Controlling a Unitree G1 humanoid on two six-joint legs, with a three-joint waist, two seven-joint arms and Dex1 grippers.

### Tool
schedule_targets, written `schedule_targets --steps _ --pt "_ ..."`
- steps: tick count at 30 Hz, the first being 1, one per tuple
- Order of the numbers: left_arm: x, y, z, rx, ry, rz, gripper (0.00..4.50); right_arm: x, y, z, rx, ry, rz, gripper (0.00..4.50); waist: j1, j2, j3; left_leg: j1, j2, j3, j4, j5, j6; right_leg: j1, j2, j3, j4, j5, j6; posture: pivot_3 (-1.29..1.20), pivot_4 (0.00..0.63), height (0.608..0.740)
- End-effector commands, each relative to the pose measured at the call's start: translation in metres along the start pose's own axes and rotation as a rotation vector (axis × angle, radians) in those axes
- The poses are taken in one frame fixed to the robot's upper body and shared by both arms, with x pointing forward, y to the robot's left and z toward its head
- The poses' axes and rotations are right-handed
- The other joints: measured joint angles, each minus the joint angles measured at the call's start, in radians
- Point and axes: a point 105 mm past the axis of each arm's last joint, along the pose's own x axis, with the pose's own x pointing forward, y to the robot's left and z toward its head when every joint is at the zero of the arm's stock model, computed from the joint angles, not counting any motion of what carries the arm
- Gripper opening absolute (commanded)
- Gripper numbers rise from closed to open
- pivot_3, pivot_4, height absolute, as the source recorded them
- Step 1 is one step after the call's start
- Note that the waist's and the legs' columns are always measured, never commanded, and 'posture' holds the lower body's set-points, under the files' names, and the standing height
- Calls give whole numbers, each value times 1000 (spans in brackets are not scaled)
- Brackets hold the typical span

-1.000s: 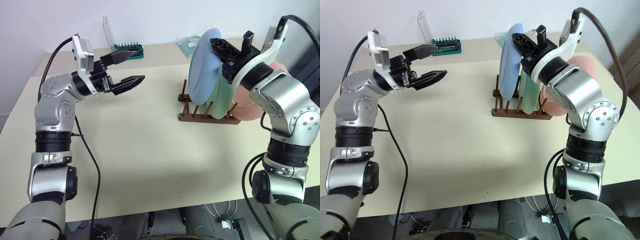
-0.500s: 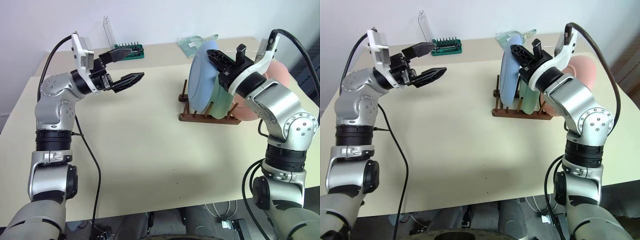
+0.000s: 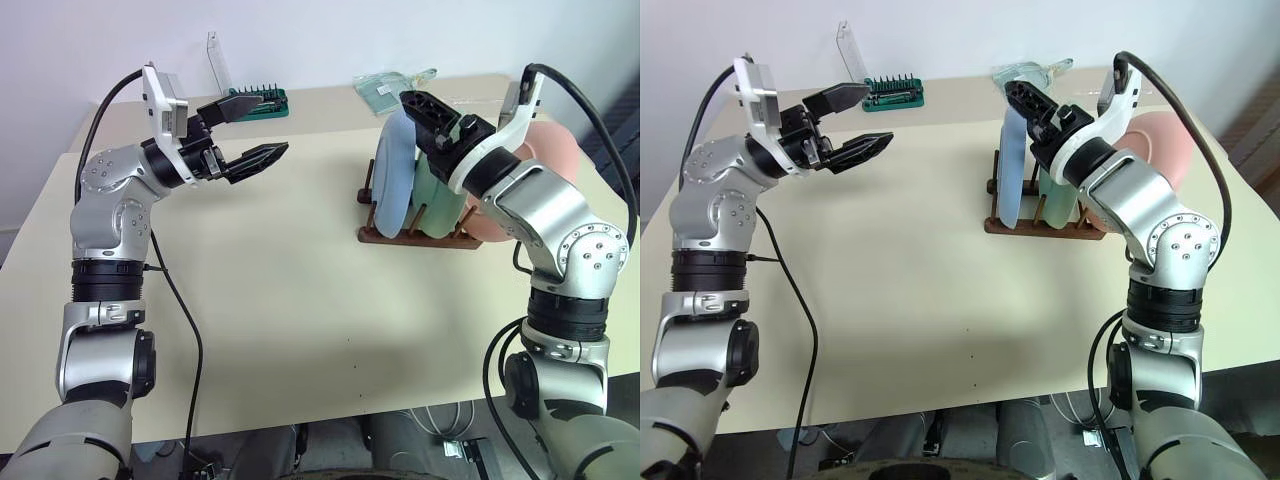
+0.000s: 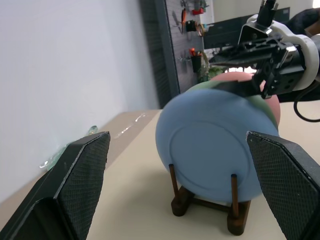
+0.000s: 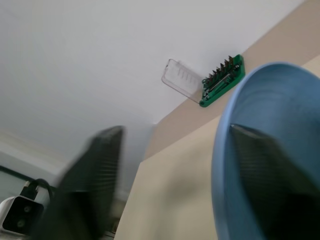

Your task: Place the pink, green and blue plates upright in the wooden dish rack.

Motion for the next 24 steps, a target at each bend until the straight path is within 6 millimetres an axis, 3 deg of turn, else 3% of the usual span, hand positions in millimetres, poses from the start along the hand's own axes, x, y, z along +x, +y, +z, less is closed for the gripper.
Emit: schedule_targets --steps 1,8,13,17,20,22,24 --pt "3 -1 16 50 -31 -15 4500 -1 24 18 -66 -67 69 4441 0 0 0 0 0 0 0 0 0 0 0 0 0 0 0 0 150 740" --pt "4 -1 16 44 -34 -20 4500 -5 50 28 -143 -105 172 4441 0 0 0 0 0 0 0 0 0 0 0 0 0 0 0 0 150 740" --pt "5 -2 16 42 -39 -25 4500 -10 62 36 -292 -132 217 4441 1 0 0 0 0 0 0 0 0 0 0 0 0 0 0 0 150 740" --pt "5 -3 16 43 -41 -34 4500 -27 64 68 -441 -242 256 4441 1 0 0 0 0 0 0 0 0 0 0 0 0 0 0 0 150 740" --pt "5 -13 12 24 -31 -86 4500 -48 46 106 -629 -326 141 3661 9 0 0 -1 0 0 0 -1 1 1 0 -1 -1 0 0 0 150 740" --pt "4 -18 11 12 -28 -116 4500 -59 36 124 -802 -355 45 2723 14 -1 0 0 0 1 1 -1 2 2 0 -1 -2 0 0 0 150 740" --pt "3 -23 10 -10 -24 -147 4500 -80 19 156 -893 -441 -102 1699 16 -1 0 0 0 2 0 -1 2 1 0 -1 -2 0 0 0 150 740"
